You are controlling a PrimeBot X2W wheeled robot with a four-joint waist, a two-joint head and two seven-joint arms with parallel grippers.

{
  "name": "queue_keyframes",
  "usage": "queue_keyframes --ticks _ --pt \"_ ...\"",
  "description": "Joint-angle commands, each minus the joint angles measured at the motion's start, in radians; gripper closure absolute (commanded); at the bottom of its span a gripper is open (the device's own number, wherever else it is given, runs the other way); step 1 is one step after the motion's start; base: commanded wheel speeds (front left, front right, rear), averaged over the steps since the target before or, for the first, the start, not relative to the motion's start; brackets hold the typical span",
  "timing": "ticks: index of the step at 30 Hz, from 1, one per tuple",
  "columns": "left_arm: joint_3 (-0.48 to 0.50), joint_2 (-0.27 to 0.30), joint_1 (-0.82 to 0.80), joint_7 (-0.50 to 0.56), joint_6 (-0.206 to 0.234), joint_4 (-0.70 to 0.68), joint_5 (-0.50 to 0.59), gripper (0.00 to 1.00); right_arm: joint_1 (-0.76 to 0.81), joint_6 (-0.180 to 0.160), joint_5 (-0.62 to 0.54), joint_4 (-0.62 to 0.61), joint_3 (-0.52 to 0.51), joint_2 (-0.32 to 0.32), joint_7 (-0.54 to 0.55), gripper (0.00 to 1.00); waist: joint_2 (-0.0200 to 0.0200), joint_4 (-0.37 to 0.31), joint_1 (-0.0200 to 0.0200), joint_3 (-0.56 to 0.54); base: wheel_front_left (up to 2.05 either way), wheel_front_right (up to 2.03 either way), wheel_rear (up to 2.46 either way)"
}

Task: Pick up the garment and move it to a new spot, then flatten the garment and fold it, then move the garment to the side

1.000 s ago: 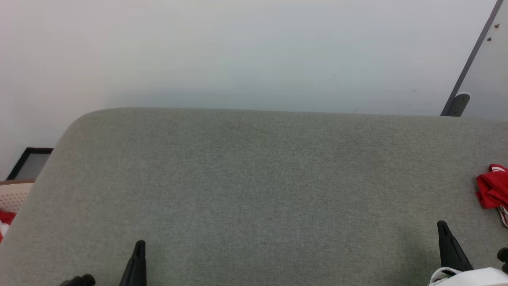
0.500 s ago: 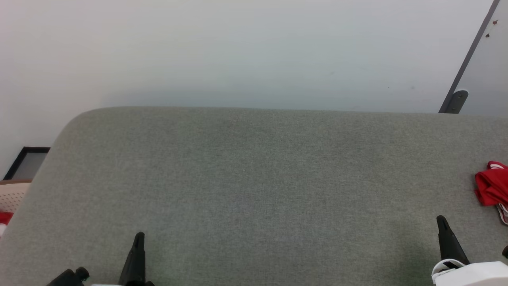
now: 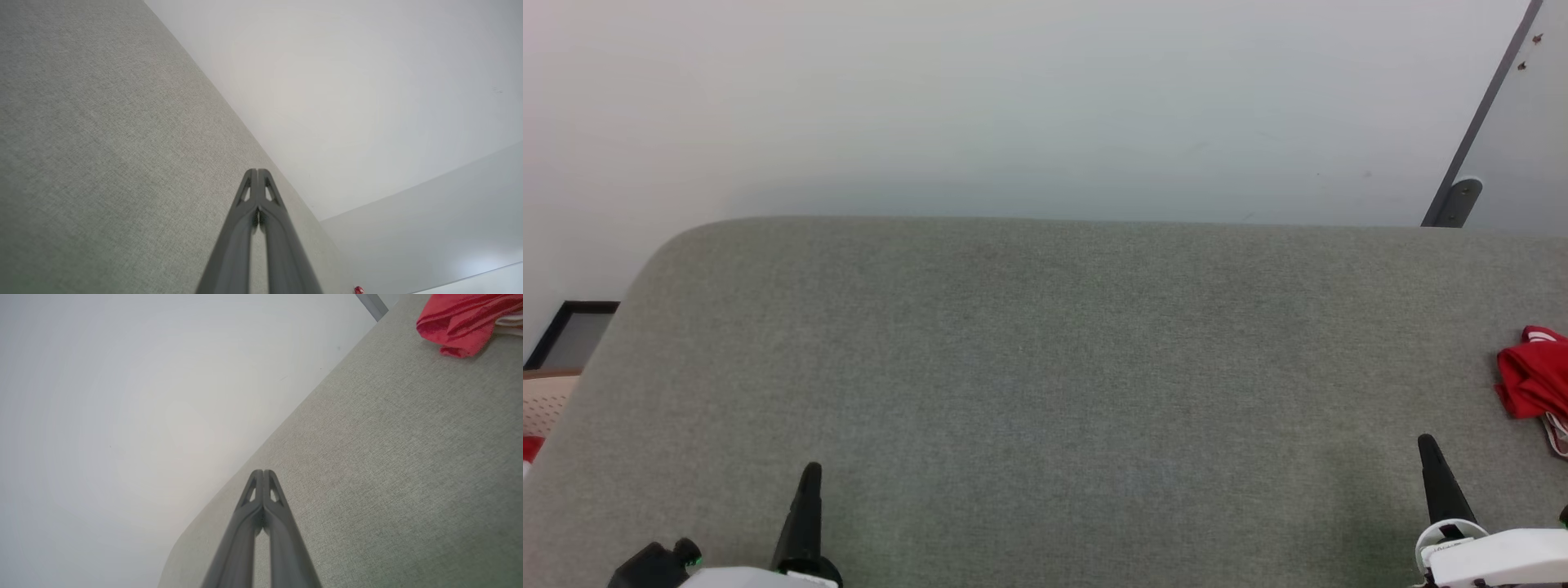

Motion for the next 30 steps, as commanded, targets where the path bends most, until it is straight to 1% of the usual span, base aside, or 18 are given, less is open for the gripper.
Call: queue_keyframes --ticks 1,30 --pt "0.005 0.001 -0.023 0.004 -0.001 -0.006 -0.022 1.00 -0.023 -0.001 0.025 -0.009 -0.006 0.001 0.007 1.00 0.0000 -0.001 0.0000 0.001 0.00 0.00 0.00" --pt "0.026 -0.013 -0.086 0.083 -0.002 0.030 -0.289 1.00 -0.052 -0.001 0.298 -0.002 -0.026 0.027 0.080 1.00 0.0000 -0.016 0.0000 0.017 0.00 0.00 0.00"
